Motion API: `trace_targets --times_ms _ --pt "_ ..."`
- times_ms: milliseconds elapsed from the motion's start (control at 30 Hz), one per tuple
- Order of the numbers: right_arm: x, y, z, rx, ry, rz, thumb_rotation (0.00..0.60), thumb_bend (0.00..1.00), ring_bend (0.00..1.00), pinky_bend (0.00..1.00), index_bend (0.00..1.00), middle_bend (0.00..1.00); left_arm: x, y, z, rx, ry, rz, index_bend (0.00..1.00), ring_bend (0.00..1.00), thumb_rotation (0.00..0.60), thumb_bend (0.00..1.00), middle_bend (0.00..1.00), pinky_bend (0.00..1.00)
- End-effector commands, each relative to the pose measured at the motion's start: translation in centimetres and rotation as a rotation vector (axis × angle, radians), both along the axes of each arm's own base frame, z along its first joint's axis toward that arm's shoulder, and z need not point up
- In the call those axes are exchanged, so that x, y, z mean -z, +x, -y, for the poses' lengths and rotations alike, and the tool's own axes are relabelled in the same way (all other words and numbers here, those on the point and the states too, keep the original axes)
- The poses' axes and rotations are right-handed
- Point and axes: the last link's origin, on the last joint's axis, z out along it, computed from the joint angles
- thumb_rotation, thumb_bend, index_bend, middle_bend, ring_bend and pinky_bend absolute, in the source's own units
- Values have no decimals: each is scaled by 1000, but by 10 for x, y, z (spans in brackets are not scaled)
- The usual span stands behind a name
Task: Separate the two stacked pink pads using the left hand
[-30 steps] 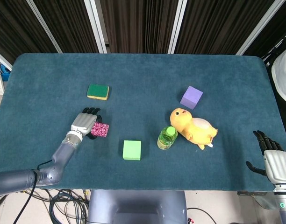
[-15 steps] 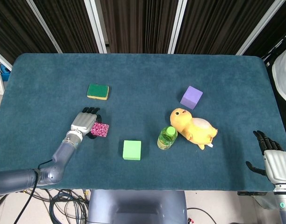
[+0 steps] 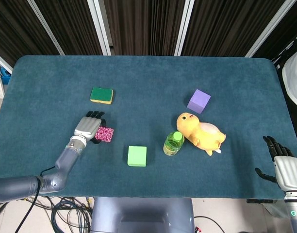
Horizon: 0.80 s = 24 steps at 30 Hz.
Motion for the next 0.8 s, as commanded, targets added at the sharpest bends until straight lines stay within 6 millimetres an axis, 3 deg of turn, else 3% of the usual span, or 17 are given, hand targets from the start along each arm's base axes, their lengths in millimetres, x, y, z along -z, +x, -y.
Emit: trace_targets --times_ms 33,800 --pt "0 0 0 0 -1 1 600 200 154 216 50 83 -2 1 0 2 6 2 462 0 600 244 142 0" --pt "-1 0 -1 2 -1 2 600 200 154 216 49 84 -7 4 0 4 18 5 476 0 600 244 146 0"
